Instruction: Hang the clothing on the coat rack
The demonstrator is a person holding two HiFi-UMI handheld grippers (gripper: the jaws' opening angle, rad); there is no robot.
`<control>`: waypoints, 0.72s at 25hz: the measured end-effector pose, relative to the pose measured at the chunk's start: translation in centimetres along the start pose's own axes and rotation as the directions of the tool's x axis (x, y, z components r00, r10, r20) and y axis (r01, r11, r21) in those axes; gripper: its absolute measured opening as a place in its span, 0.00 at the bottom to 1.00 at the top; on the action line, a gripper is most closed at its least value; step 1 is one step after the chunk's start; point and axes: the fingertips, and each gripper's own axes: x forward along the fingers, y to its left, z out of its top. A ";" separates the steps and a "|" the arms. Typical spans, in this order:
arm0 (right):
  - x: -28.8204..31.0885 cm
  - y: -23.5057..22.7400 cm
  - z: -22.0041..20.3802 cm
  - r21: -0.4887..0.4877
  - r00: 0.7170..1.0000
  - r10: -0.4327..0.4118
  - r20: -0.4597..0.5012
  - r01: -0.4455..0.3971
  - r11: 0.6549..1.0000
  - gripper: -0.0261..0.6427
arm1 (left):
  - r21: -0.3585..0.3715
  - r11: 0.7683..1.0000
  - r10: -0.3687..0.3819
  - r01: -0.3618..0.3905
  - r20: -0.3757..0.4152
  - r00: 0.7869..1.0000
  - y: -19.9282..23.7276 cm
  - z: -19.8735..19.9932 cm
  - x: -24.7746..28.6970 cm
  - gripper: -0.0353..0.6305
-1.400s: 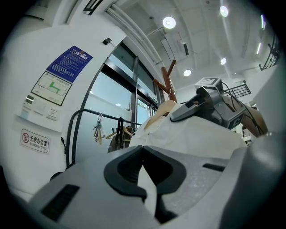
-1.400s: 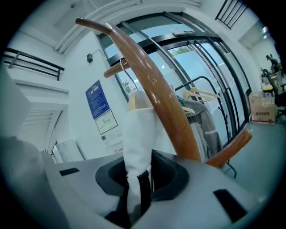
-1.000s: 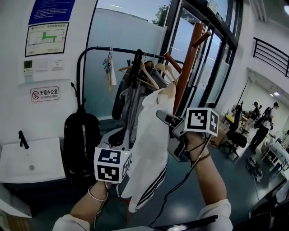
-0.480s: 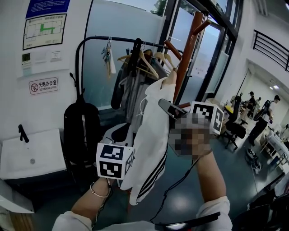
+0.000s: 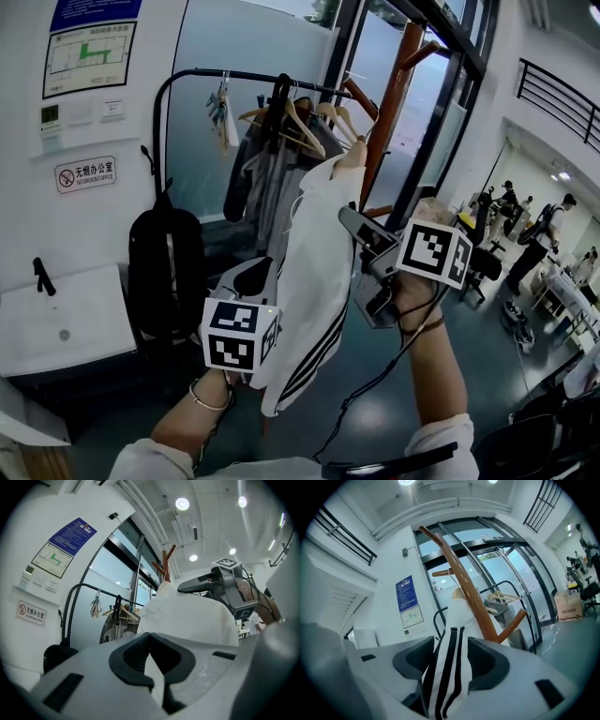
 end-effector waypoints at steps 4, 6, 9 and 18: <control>-1.1 -0.5 0.1 -0.029 0.998 -0.049 0.045 0.050 0.998 0.37 | -0.013 1.000 -0.025 0.025 -0.010 1.000 0.0 -0.9 0.1 0.06; -1.6 -0.5 0.0 -0.068 0.996 -0.069 0.059 0.073 0.995 0.37 | -0.019 0.999 -0.039 0.038 -0.016 0.999 -0.1 -1.4 0.2 0.06; -2.6 -0.3 -0.1 -0.091 0.994 -0.085 0.073 0.091 0.992 0.37 | -0.028 0.998 -0.061 0.060 -0.023 0.998 -0.4 -2.1 0.3 0.06; -7.2 -2.4 -1.2 -0.087 0.971 -0.207 0.122 0.219 0.972 0.37 | -0.073 0.992 -0.104 0.099 -0.059 0.993 -1.2 -4.6 0.3 0.06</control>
